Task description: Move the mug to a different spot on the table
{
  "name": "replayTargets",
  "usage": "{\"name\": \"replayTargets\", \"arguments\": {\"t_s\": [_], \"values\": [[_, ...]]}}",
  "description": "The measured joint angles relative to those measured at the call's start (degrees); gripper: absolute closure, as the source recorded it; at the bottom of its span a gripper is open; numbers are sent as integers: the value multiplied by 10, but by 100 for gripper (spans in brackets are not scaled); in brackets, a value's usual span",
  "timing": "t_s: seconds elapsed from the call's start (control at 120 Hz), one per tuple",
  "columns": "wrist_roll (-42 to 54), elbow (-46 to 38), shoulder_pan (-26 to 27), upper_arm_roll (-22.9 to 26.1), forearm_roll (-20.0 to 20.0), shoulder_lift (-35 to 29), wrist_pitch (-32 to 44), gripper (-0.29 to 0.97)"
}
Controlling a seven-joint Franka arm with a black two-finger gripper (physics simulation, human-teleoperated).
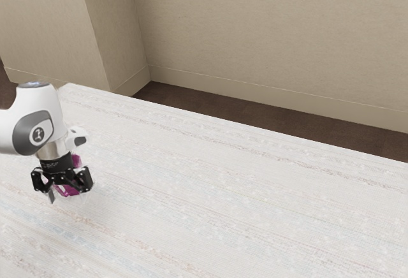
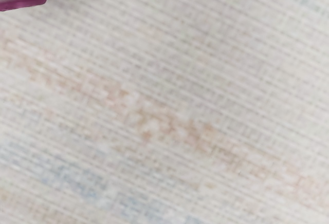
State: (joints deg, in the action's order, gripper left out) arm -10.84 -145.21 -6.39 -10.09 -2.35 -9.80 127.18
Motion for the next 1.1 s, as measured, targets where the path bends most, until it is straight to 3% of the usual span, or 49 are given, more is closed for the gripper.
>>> {"name": "replayTargets", "arguments": {"t_s": [0.283, 0.683, 0.833, 1.1], "values": [[39, -16, -71, -5, -21, 3, 80, 4], [177, -16, -90, -7, -27, 72, 233, 8], [218, -27, -87, -14, -27, 73, 272, 14], [270, -28, -93, -16, -21, 82, 304, 34]]}}
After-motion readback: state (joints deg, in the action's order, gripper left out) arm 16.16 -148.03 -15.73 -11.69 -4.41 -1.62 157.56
